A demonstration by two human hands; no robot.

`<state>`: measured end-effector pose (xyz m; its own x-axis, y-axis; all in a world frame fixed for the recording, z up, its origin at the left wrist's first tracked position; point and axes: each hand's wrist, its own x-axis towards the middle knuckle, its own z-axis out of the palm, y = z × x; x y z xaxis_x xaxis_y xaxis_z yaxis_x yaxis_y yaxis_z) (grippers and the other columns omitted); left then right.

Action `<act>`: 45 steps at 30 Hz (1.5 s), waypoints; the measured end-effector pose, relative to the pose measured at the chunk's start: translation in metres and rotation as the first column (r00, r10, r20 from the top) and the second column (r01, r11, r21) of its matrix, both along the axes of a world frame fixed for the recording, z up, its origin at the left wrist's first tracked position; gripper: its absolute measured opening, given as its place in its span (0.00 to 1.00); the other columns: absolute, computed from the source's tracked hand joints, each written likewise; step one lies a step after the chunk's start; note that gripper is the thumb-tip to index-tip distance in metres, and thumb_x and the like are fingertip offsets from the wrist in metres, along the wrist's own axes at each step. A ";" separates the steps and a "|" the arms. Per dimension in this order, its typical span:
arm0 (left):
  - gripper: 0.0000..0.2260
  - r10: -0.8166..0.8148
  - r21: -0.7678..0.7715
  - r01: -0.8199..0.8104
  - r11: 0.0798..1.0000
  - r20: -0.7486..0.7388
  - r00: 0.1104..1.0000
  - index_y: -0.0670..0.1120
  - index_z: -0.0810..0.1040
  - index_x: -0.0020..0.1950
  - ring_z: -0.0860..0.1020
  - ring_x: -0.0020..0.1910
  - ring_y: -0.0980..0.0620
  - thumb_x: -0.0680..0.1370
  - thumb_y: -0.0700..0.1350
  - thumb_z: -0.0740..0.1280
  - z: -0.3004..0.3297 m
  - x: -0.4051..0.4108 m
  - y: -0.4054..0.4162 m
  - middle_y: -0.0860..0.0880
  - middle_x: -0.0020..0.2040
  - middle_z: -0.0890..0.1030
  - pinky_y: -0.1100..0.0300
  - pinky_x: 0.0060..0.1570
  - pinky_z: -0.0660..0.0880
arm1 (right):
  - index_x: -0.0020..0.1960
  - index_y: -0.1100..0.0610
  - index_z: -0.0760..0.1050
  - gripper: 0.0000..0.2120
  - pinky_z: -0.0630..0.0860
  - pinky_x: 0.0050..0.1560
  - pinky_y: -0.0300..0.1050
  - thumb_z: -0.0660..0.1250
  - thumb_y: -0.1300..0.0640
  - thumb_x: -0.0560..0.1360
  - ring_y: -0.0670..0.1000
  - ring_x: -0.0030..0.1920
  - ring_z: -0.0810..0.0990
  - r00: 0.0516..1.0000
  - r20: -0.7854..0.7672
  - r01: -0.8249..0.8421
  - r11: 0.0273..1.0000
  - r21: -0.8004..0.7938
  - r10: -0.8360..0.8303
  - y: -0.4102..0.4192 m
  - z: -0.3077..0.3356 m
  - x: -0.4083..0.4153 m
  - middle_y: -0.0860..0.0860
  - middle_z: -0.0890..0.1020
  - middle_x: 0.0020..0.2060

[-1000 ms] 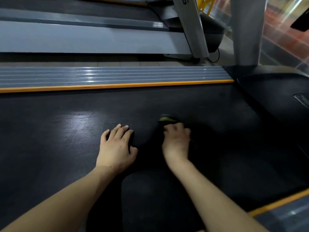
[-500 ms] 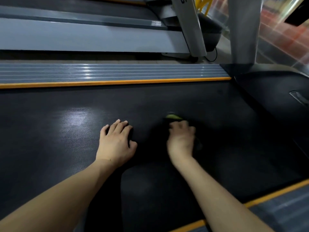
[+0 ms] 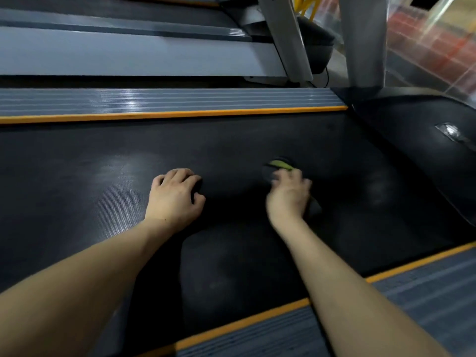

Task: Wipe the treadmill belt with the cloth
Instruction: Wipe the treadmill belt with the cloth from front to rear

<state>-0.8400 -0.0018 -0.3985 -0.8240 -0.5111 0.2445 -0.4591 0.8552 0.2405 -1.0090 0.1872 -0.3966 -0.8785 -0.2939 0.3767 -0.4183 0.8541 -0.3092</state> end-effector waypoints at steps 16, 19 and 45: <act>0.29 -0.019 0.081 -0.001 0.997 0.246 0.969 0.54 0.70 0.74 0.63 0.73 0.45 0.76 0.66 0.61 0.023 0.052 0.058 0.50 0.74 0.67 0.47 0.70 0.65 | 0.55 0.54 0.79 0.09 0.70 0.51 0.53 0.63 0.55 0.78 0.62 0.51 0.72 0.999 0.047 -0.025 0.999 0.031 0.023 0.029 0.009 0.036 0.56 0.75 0.54; 0.36 -0.037 0.133 -0.015 0.991 0.379 0.924 0.55 0.64 0.78 0.59 0.76 0.44 0.74 0.71 0.62 0.034 0.055 0.062 0.49 0.78 0.61 0.46 0.72 0.63 | 0.54 0.52 0.79 0.08 0.72 0.48 0.53 0.67 0.54 0.76 0.60 0.48 0.72 0.903 0.029 -0.429 0.899 0.081 0.429 -0.001 -0.001 0.098 0.54 0.76 0.51; 0.47 -0.114 0.245 -0.026 0.969 0.539 0.834 0.55 0.47 0.83 0.40 0.82 0.50 0.73 0.71 0.66 0.040 0.057 0.066 0.53 0.83 0.41 0.41 0.77 0.53 | 0.55 0.55 0.76 0.08 0.69 0.50 0.53 0.66 0.58 0.76 0.63 0.48 0.72 1.000 0.011 0.018 0.992 0.123 -0.020 0.104 0.014 0.018 0.57 0.74 0.53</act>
<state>-0.7829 0.0646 -0.3584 -0.8090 -0.4546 -0.3727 -0.5375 0.8287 0.1561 -0.9911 0.2916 -0.3826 -0.8885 -0.3206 0.3283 -0.3985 0.8938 -0.2059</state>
